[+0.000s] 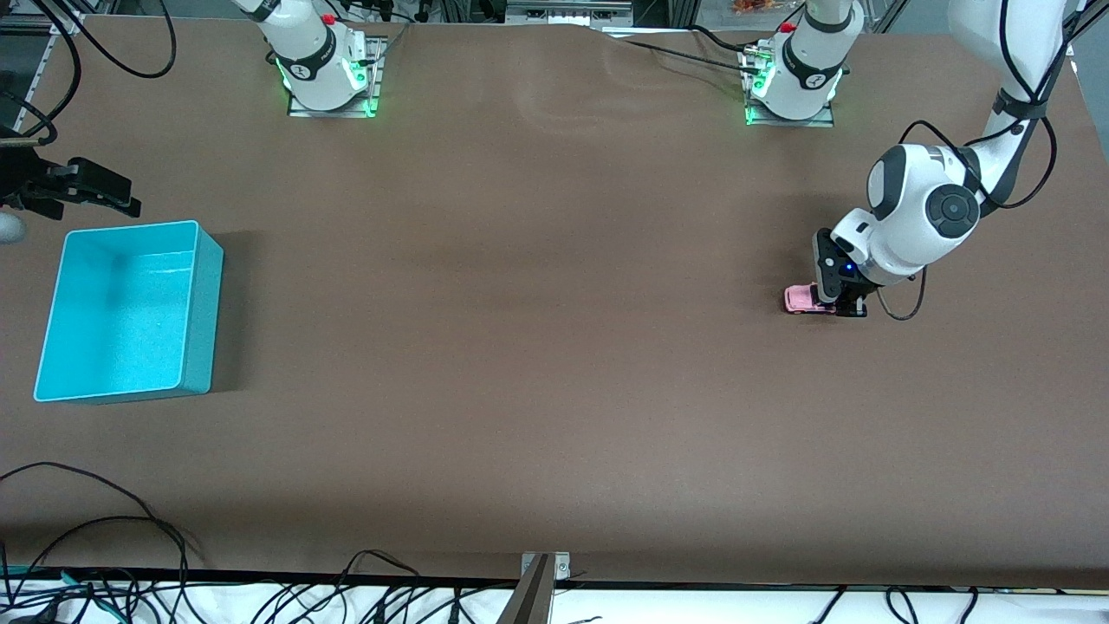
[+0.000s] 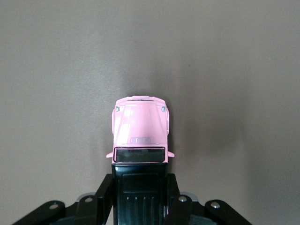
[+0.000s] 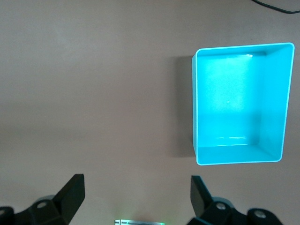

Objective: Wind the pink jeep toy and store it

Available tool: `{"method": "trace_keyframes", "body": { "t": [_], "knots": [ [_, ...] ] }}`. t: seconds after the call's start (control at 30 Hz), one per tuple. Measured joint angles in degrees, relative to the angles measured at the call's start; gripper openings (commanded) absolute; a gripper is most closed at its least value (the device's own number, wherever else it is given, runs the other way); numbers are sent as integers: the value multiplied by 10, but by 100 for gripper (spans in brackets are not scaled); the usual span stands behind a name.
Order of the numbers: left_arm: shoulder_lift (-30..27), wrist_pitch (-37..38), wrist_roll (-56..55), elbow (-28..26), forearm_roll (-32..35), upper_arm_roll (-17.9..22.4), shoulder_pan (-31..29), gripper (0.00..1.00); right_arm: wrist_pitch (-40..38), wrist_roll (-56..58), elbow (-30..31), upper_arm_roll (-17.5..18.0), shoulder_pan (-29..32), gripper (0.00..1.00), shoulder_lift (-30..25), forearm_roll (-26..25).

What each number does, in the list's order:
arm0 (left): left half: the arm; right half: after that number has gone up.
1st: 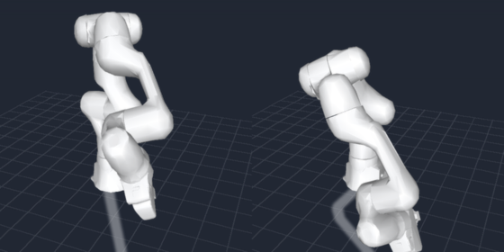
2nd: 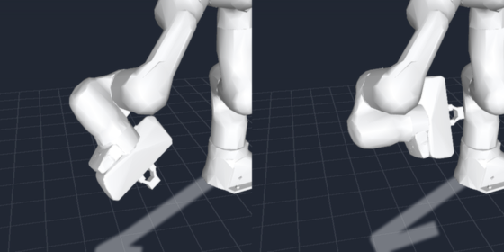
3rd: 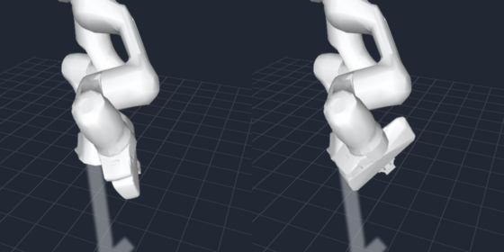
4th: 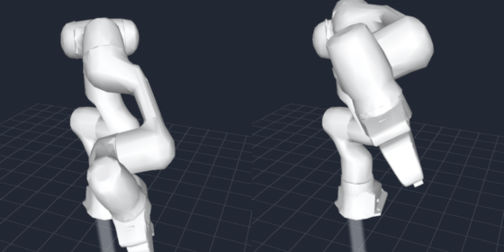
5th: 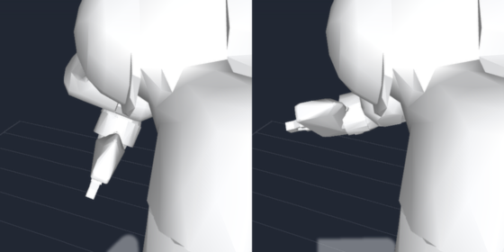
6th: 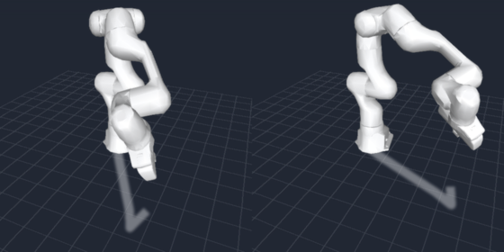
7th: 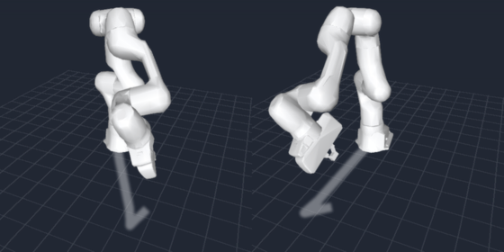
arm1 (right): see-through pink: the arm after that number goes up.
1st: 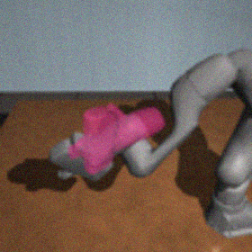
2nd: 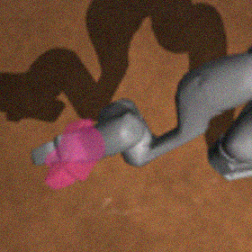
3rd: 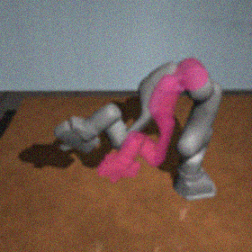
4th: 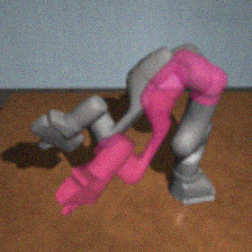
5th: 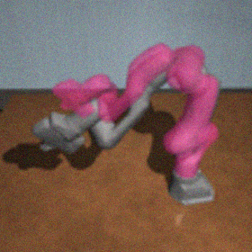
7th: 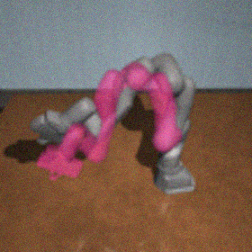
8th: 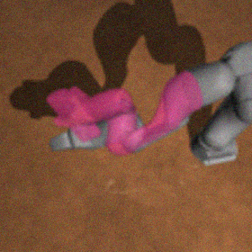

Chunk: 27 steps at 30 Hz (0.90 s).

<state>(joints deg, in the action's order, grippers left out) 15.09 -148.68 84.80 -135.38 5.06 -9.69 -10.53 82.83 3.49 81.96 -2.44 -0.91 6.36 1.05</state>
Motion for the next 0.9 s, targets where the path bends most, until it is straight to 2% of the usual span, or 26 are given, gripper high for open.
{"method": "trace_keyframes", "body": {
  "t": [0.47,0.9],
  "knots": [
    [13,0,-49,-1,-5,-5,43,0,6,-7,10,-3,1,100,6,0],
    [14,-2,-51,0,-5,-1,43,0,14,-10,16,0,-3,100,7,0]
  ]
}}
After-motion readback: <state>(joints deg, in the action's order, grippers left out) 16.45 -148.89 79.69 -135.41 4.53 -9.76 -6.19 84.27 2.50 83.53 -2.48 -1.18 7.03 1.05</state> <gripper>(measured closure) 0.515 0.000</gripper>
